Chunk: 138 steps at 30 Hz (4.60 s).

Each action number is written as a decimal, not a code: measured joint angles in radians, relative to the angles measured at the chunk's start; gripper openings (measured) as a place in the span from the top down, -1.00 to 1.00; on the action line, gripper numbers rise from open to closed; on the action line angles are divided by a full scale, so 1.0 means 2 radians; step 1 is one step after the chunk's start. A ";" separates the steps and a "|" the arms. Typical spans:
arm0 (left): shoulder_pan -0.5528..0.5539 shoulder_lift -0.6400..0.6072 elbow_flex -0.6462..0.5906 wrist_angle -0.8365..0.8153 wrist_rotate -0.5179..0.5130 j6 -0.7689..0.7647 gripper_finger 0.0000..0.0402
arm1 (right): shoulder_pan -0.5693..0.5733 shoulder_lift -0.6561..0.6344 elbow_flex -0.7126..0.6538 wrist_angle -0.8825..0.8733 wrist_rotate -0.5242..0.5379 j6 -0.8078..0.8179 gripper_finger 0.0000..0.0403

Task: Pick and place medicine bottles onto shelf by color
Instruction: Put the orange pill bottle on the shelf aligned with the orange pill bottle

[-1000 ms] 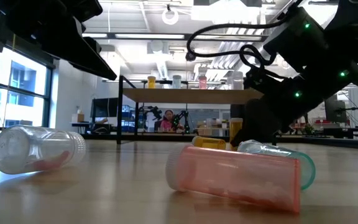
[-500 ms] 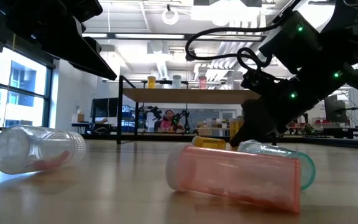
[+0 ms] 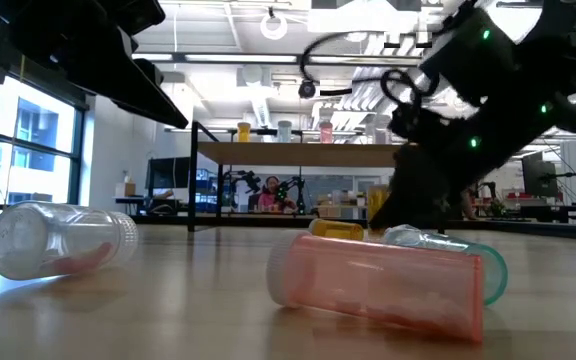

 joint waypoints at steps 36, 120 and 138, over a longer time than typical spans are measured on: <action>0.001 0.000 0.000 0.044 0.018 0.082 -0.27 | -0.022 -0.011 0.254 -0.170 -0.126 -0.112 0.63; 0.090 0.003 0.000 0.107 0.134 0.034 0.43 | -0.029 0.122 0.367 -0.143 -0.187 -0.167 0.63; 0.112 0.002 0.004 0.104 0.126 0.062 0.44 | -0.029 0.051 0.367 -0.217 -0.181 -0.157 0.06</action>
